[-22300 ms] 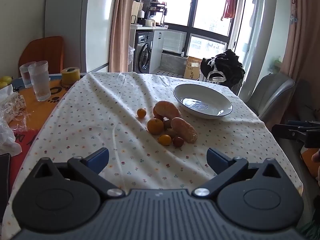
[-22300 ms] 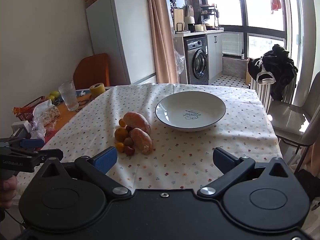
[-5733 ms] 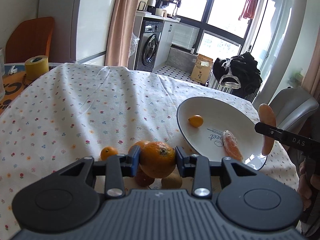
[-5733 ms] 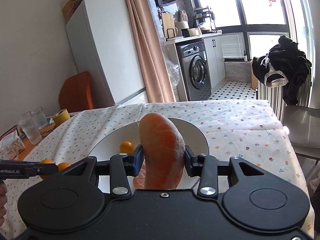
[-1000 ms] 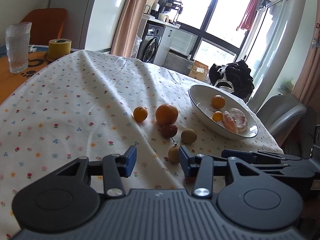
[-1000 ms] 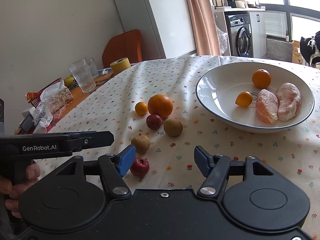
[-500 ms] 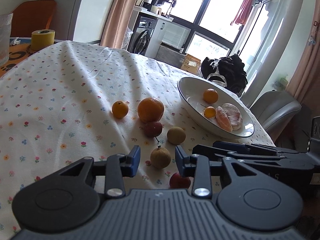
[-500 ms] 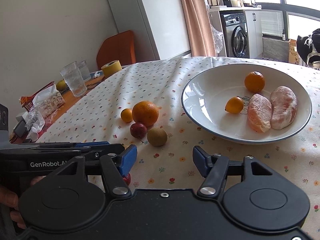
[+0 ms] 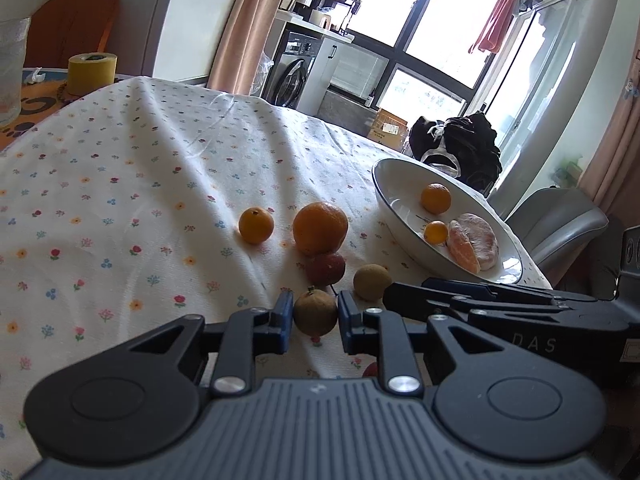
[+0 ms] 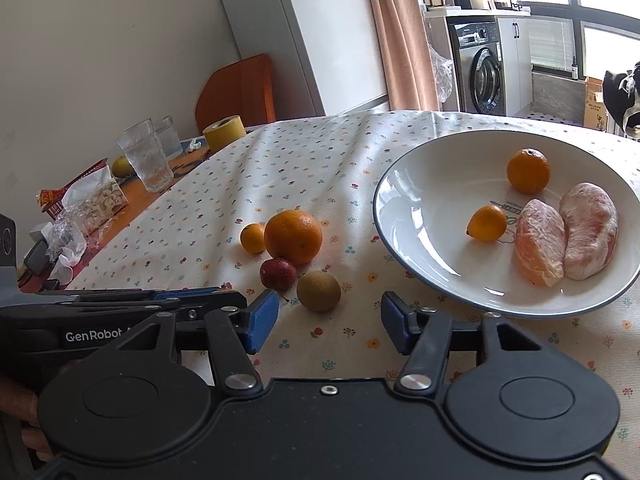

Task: Organize fruits
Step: 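Close the right tool on one brown kiwi while the left tool grasps the other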

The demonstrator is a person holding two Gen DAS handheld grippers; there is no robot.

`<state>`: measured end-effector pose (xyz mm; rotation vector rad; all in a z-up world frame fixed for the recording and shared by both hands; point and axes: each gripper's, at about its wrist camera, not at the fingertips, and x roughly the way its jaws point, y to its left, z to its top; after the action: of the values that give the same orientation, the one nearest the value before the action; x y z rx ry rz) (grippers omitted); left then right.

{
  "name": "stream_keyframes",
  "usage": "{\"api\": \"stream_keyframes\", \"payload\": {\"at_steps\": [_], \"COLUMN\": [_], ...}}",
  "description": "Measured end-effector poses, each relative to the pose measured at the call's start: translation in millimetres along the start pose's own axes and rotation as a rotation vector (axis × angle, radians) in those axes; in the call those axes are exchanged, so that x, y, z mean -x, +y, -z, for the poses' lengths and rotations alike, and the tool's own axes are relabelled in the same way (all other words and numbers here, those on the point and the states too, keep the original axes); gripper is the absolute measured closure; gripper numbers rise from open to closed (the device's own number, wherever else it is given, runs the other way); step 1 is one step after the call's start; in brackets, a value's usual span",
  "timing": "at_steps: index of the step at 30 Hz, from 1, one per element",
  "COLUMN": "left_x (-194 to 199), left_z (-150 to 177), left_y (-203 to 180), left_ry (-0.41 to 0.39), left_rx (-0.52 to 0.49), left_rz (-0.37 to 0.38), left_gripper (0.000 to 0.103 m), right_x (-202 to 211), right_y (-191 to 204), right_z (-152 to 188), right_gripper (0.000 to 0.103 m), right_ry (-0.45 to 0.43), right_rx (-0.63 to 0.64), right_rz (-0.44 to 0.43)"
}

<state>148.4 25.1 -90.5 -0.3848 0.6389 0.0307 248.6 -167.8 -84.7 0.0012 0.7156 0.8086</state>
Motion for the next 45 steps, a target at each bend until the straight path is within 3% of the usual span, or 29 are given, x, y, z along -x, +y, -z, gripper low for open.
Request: {"api": "stream_keyframes", "payload": {"at_steps": [14, 16, 17, 19, 45], "left_x": [14.8, 16.2, 16.8, 17.9, 21.4], "left_z": [-5.1, -5.8, -6.1, -6.5, -22.2], "left_y": [27.2, 29.1, 29.5, 29.5, -3.4], "left_ry": [-0.029, -0.031, -0.032, -0.035, -0.066], "left_rx": [0.062, 0.067, 0.069, 0.073, 0.015], "left_rz": [-0.024, -0.029, -0.032, -0.038, -0.029], "left_gripper": [0.081, 0.081, 0.081, 0.081, 0.081], "right_x": [-18.1, -21.1, -23.5, -26.9, 27.4], "right_y": [11.9, 12.8, 13.4, 14.1, -3.4], "right_z": [-13.3, -13.5, -13.2, -12.5, -28.4], "right_gripper": [0.048, 0.055, 0.066, 0.077, 0.078], "right_ry": [0.026, 0.036, 0.047, 0.065, -0.066], "right_rx": [0.046, 0.054, 0.061, 0.071, 0.072], "right_rz": [0.007, -0.001, -0.006, -0.005, -0.008]}}
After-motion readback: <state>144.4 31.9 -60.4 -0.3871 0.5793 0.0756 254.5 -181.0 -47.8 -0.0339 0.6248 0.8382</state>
